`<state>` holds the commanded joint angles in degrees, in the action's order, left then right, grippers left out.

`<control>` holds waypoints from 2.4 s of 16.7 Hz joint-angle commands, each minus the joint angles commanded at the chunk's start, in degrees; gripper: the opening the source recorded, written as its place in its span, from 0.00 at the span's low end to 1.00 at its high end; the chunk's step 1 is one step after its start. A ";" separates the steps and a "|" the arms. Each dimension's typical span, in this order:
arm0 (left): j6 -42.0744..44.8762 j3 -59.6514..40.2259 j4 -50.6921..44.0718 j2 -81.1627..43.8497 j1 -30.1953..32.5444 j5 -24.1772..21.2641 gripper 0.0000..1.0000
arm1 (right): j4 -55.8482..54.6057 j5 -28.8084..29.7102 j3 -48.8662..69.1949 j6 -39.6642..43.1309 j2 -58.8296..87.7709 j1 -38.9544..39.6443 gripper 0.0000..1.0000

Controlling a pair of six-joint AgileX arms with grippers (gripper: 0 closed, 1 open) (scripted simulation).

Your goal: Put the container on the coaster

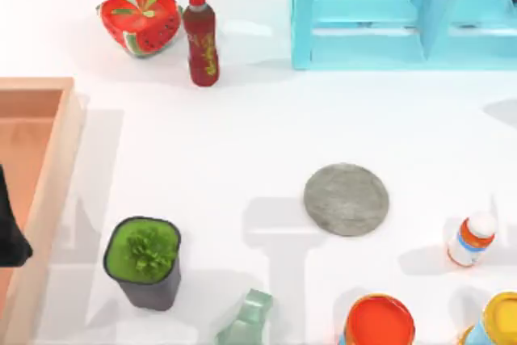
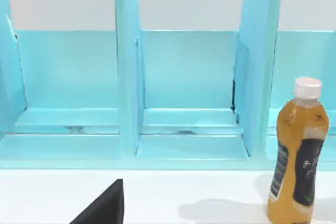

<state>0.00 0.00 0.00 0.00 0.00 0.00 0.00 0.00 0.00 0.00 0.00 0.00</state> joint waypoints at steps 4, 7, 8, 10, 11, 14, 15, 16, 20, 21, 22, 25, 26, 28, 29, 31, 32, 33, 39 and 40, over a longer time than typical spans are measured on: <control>0.00 0.00 0.00 0.00 0.00 0.00 1.00 | 1.15 -0.52 1.28 1.67 1.67 0.27 1.00; 0.00 0.00 0.00 0.00 0.00 0.00 1.00 | 5.88 -2.03 6.16 8.59 8.56 0.75 1.00; 0.00 0.00 0.00 0.00 0.00 0.00 1.00 | 8.24 -2.55 8.50 12.18 12.14 0.80 1.00; 0.00 0.00 0.00 0.00 0.00 0.00 1.00 | 13.81 -3.40 13.92 21.12 21.06 0.68 1.00; 0.00 0.00 0.00 0.00 0.00 0.00 1.00 | 16.94 -3.68 16.93 26.42 26.34 0.49 1.00; 0.00 0.00 0.00 0.00 0.00 0.00 1.00 | 27.23 -3.72 27.06 44.54 44.02 -0.59 1.00; 0.00 0.00 0.00 0.00 0.00 0.00 1.00 | 30.79 -3.45 30.80 50.53 49.63 -1.08 1.00; 0.00 0.00 0.00 0.00 0.00 0.00 1.00 | 34.32 -3.06 34.66 56.32 54.88 -1.60 1.00; 0.00 0.00 0.00 0.00 0.00 0.00 1.00 | 47.57 -0.42 50.51 79.56 73.84 -3.99 1.00; 0.00 0.00 0.00 0.00 0.00 0.00 1.00 | 50.56 0.41 54.19 85.15 77.95 -4.84 1.00; 0.00 0.00 0.00 0.00 0.00 0.00 1.00 | 53.40 1.24 57.63 90.39 81.67 -5.73 1.00; 0.00 0.00 0.00 0.00 0.00 0.00 1.00 | 60.87 3.24 66.57 103.96 90.79 -8.84 1.00; 0.00 0.00 0.00 0.00 0.00 0.00 1.00 | 62.95 3.59 69.17 107.56 93.16 -10.30 1.00; 0.00 0.00 0.00 0.00 0.00 0.00 1.00 | 66.37 3.62 73.80 112.94 96.79 -13.99 1.00; 0.00 0.00 0.00 0.00 0.00 0.00 1.00 | 67.75 3.36 75.80 114.81 98.14 -16.09 1.00; 0.00 0.00 0.00 0.00 0.00 0.00 1.00 | 69.85 2.39 79.02 116.91 99.92 -20.36 1.00; 0.00 0.00 0.00 0.00 0.00 0.00 1.00 | 70.54 1.77 80.17 117.12 100.35 -22.33 1.00; 0.00 0.00 0.00 0.00 0.00 0.00 1.00 | 70.99 1.15 80.98 116.89 100.55 -24.04 1.00; 0.00 0.00 0.00 0.00 0.00 0.00 1.00 | 71.46 0.01 82.00 115.91 100.59 -26.65 1.00; 0.00 0.00 0.00 0.00 0.00 0.00 1.00 | 71.35 0.10 81.84 115.94 100.44 -26.43 1.00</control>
<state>0.00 0.00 0.00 0.00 0.00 0.00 71.35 0.10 81.84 115.94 100.44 -26.43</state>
